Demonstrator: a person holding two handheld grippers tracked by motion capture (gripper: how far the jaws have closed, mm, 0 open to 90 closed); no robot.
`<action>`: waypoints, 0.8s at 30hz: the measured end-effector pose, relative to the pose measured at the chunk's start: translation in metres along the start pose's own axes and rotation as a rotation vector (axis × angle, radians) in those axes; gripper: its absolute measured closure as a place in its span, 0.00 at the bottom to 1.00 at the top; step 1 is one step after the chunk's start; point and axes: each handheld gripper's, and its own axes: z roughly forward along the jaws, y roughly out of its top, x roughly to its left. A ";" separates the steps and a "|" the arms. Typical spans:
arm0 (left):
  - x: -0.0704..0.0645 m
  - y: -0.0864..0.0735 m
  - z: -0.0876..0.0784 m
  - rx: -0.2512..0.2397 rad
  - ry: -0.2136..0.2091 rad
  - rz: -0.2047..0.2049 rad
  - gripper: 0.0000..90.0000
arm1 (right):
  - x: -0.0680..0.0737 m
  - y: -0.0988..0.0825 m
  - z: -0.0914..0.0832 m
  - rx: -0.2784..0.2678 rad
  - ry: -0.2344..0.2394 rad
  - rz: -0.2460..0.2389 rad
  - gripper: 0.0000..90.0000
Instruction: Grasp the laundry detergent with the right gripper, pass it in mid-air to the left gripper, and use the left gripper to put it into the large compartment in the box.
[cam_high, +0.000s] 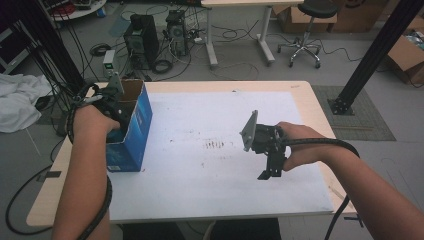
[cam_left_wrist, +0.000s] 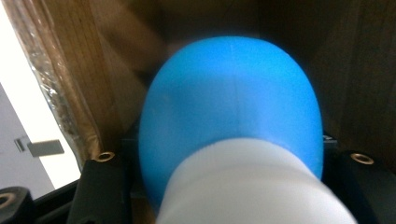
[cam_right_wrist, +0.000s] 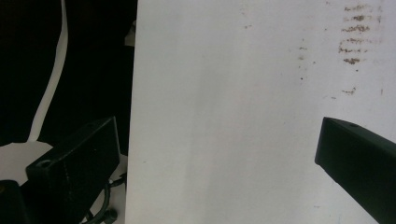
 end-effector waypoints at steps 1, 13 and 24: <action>0.000 0.000 0.000 -0.005 -0.003 -0.013 0.43 | 0.000 0.000 0.000 0.000 0.000 0.000 0.00; -0.001 -0.001 0.000 0.006 -0.005 -0.048 0.43 | 0.001 -0.001 -0.004 0.003 -0.007 0.002 0.00; -0.001 -0.003 -0.001 -0.009 -0.010 -0.047 0.40 | 0.001 -0.001 0.000 0.000 -0.003 0.003 0.00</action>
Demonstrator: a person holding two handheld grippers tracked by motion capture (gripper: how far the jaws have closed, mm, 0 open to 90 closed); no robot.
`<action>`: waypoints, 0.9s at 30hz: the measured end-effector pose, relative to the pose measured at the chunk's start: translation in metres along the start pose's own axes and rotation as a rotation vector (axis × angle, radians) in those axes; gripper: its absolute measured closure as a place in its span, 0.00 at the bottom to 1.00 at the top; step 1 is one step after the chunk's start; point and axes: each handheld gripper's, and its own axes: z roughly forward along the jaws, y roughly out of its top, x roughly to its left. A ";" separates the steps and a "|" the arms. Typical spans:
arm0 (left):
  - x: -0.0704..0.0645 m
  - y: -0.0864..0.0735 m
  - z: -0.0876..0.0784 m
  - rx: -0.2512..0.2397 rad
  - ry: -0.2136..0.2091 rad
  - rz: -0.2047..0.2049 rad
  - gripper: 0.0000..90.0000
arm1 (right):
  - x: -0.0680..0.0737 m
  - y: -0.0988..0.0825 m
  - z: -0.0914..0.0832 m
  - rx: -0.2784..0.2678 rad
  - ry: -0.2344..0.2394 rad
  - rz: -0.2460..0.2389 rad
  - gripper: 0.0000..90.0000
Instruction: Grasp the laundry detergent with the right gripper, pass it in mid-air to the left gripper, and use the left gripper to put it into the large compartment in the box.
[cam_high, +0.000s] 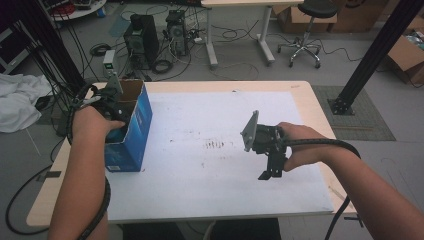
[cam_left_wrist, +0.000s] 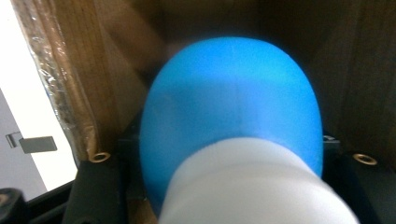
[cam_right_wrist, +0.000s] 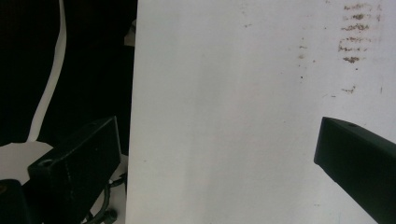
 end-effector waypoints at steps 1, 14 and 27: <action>0.000 0.000 -0.001 -0.009 -0.002 0.000 0.39 | 0.000 0.000 0.000 -0.001 -0.001 -0.001 0.00; -0.006 -0.002 -0.014 -0.009 0.022 0.009 0.35 | 0.001 -0.001 0.001 -0.008 -0.003 -0.004 0.00; -0.011 -0.008 -0.044 -0.044 0.059 0.040 0.26 | -0.001 0.001 -0.004 -0.037 -0.015 -0.009 0.00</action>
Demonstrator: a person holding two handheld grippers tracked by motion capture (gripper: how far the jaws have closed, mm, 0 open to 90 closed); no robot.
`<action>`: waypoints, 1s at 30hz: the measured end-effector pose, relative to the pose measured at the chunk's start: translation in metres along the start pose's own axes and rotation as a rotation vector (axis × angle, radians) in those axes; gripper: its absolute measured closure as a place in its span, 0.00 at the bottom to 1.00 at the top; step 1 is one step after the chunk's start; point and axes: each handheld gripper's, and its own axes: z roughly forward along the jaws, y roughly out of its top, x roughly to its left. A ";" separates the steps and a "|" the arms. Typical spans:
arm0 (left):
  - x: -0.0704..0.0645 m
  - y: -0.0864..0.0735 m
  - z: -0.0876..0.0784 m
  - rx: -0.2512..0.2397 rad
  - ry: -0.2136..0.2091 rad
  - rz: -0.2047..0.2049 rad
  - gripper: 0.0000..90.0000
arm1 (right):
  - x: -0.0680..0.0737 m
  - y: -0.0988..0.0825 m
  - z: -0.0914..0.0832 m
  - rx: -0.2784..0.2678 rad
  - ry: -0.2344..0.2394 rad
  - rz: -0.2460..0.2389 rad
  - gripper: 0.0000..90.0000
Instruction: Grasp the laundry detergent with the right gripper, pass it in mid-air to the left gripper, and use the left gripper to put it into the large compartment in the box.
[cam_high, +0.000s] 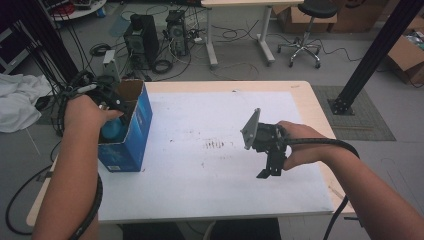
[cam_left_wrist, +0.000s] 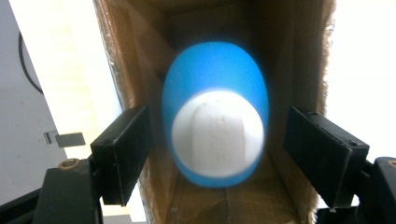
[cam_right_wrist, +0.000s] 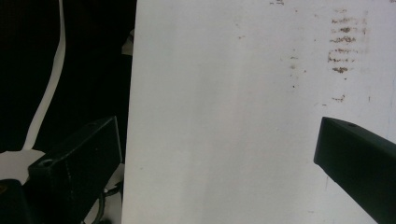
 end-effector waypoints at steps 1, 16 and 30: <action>0.000 0.000 -0.001 0.002 0.002 0.003 0.26 | 0.000 0.000 0.000 0.001 -0.001 0.000 0.00; -0.006 -0.003 -0.025 -0.018 0.028 0.044 0.20 | 0.000 0.002 0.000 -0.011 -0.010 -0.002 0.00; -0.014 -0.009 -0.039 -0.021 0.057 0.089 0.11 | 0.000 0.000 0.002 -0.018 -0.007 0.003 0.00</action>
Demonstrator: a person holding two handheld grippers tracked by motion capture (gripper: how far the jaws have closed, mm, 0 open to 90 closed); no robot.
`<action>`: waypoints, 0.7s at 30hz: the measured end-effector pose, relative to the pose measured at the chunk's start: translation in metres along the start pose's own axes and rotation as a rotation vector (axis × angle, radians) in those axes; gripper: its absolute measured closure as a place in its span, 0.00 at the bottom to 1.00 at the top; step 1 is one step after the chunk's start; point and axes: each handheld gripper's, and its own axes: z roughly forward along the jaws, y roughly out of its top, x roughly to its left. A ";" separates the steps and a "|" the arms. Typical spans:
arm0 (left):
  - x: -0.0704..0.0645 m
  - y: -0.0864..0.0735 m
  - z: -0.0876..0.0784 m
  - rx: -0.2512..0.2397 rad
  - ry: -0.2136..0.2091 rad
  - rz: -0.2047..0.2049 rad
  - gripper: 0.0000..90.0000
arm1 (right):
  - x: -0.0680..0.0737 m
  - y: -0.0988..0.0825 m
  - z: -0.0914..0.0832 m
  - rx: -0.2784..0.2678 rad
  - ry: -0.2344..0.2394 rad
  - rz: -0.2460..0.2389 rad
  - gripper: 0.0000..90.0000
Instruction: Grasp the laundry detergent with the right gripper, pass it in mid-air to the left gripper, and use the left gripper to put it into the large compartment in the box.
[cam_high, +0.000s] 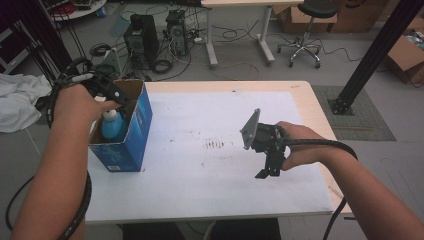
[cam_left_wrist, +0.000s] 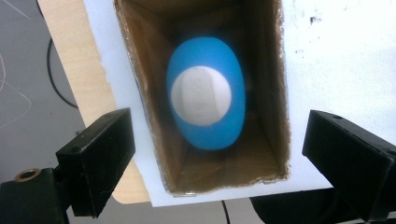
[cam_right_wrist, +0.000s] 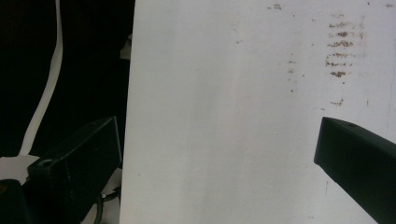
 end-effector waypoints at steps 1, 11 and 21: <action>-0.001 0.000 -0.001 -0.003 0.001 -0.001 0.11 | 0.000 0.000 0.000 0.001 0.001 0.002 0.00; -0.018 -0.004 -0.015 -0.003 0.014 0.059 0.04 | 0.001 -0.001 -0.001 -0.001 0.001 0.004 0.00; -0.040 -0.006 -0.028 -0.015 0.011 0.149 0.00 | 0.002 -0.003 -0.002 0.002 0.004 0.012 0.00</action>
